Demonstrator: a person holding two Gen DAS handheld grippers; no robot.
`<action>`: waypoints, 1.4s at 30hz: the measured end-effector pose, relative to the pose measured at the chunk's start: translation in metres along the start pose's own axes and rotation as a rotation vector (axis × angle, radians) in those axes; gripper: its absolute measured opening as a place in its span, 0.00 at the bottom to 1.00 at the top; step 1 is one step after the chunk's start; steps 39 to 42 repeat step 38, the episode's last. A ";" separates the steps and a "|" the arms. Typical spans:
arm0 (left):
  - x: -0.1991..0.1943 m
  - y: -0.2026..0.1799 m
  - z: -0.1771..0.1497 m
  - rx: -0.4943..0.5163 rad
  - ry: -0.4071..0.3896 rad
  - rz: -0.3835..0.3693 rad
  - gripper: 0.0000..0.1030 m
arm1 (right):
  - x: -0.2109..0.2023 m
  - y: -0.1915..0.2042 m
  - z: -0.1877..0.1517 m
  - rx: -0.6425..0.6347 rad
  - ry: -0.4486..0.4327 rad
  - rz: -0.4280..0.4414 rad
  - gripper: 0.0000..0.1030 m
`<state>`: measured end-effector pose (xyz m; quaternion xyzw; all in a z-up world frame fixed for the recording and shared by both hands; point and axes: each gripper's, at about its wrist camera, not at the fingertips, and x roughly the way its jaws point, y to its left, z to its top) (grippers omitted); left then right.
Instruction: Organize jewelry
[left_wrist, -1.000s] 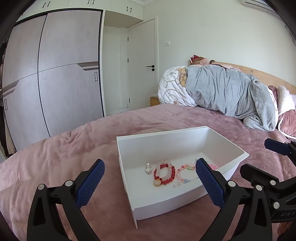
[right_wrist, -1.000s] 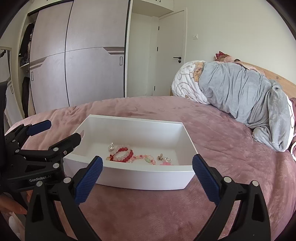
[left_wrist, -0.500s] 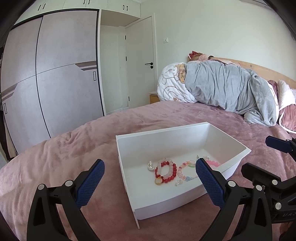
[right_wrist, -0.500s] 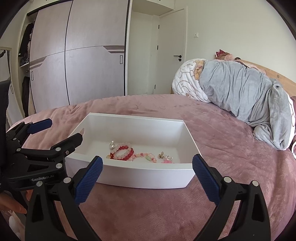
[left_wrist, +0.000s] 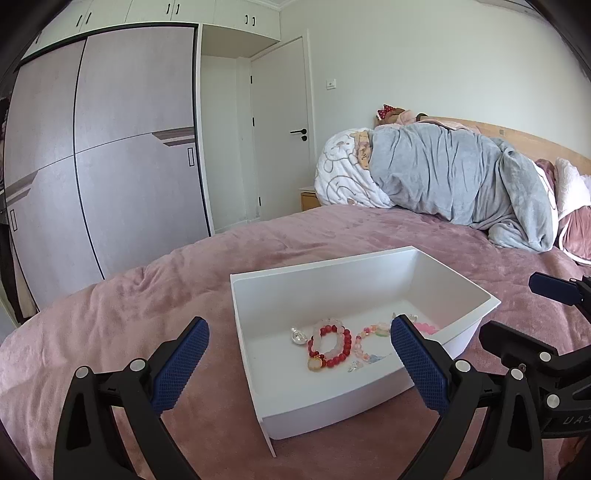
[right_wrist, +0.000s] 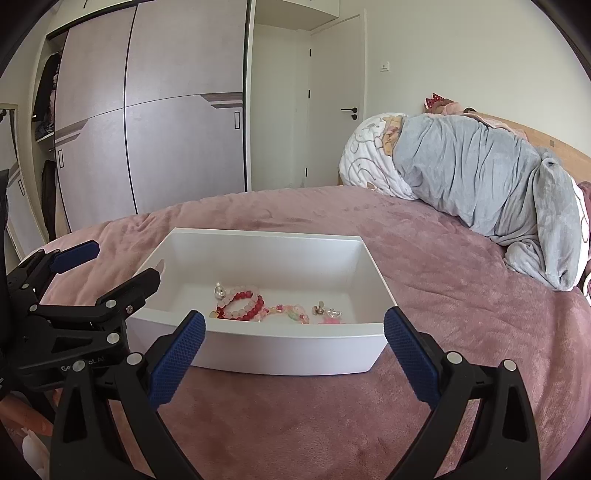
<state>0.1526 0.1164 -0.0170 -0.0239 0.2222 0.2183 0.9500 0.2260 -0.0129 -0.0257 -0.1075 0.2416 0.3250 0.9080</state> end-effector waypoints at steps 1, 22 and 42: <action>0.000 0.000 0.000 -0.004 0.002 0.001 0.97 | 0.001 0.000 0.000 0.001 0.003 0.001 0.93; -0.001 -0.005 0.002 0.011 -0.003 -0.008 0.97 | 0.004 -0.004 -0.004 0.017 0.028 0.004 0.93; 0.003 -0.002 0.000 -0.040 0.012 -0.049 0.97 | 0.006 -0.013 -0.004 0.054 0.033 0.013 0.93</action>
